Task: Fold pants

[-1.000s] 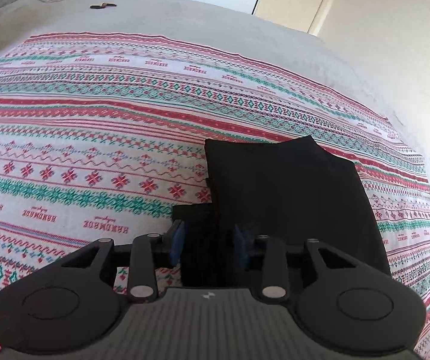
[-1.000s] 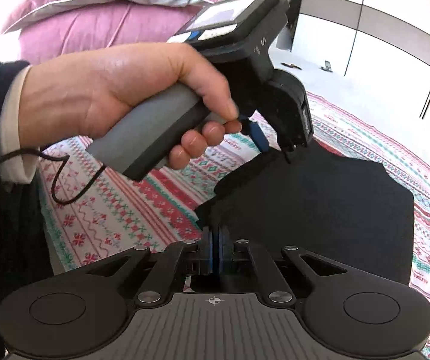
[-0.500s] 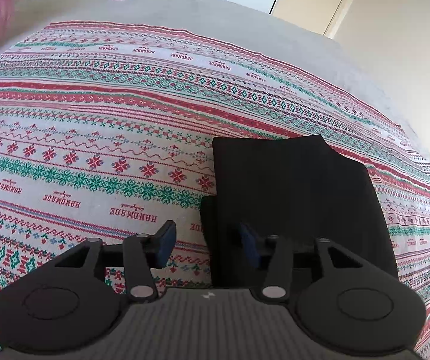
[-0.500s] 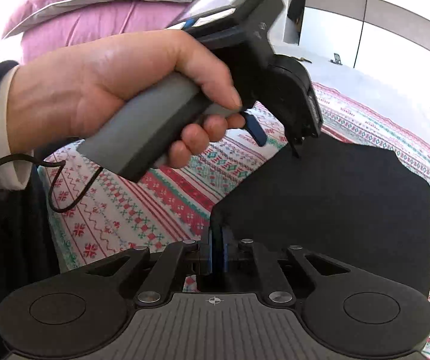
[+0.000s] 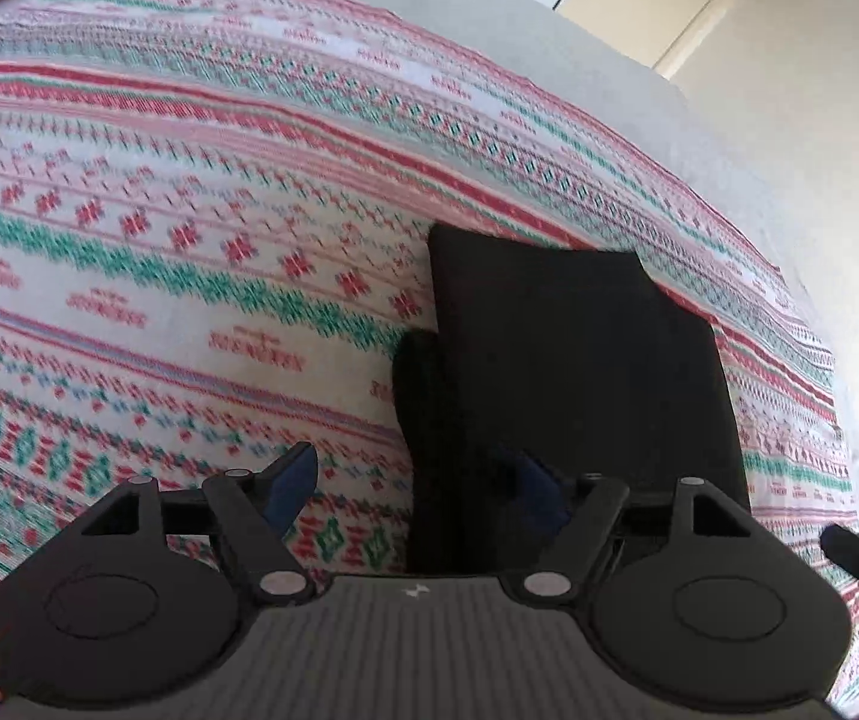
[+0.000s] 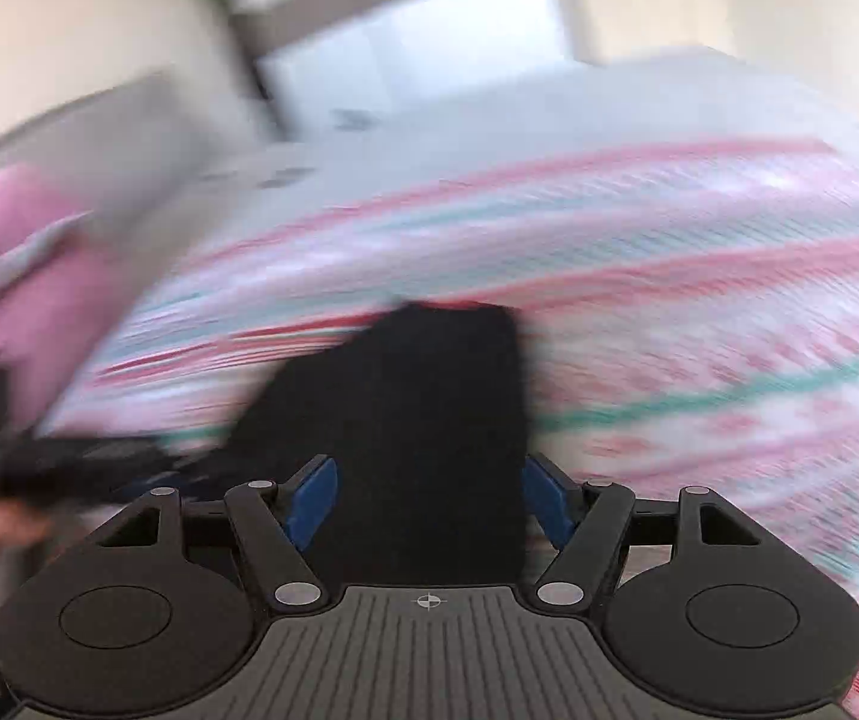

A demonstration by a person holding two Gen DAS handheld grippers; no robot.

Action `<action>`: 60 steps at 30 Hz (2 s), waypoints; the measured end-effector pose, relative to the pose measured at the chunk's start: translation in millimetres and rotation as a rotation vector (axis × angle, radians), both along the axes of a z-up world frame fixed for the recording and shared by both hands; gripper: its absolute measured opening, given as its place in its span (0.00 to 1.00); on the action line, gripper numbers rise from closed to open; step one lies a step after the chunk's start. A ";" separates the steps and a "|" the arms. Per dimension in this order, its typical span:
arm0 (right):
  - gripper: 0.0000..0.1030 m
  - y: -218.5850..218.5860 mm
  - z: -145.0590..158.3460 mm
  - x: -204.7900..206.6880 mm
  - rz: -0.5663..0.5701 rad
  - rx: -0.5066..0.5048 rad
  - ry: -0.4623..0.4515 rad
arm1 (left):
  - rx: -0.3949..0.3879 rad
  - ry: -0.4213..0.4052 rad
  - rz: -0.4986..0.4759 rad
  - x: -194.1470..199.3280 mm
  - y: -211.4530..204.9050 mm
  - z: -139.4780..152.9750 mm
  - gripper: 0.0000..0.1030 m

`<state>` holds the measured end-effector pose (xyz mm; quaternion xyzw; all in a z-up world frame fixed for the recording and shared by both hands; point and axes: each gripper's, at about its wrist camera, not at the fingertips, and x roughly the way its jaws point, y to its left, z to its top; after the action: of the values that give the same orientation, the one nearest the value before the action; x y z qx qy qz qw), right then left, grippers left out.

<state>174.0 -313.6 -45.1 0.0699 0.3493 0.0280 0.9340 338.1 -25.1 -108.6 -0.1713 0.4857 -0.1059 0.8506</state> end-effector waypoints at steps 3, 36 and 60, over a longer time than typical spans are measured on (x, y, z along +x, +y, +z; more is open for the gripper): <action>0.67 -15.3 -7.4 11.2 -0.081 0.024 0.037 | 0.007 -0.010 -0.022 -2.0 -7.6 -0.8 0.72; 0.35 -3.8 -64.4 47.3 -0.119 0.108 0.121 | -0.042 -0.045 -0.086 2.4 -33.5 -20.1 0.66; 0.07 19.7 -4.9 88.8 -0.034 0.056 -0.092 | -0.076 -0.235 -0.070 57.2 -30.6 39.0 0.16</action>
<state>262.8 -294.0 -50.1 0.1006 0.3039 0.0248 0.9471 395.3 -55.7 -69.5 -0.1728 0.3841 -0.1731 0.8903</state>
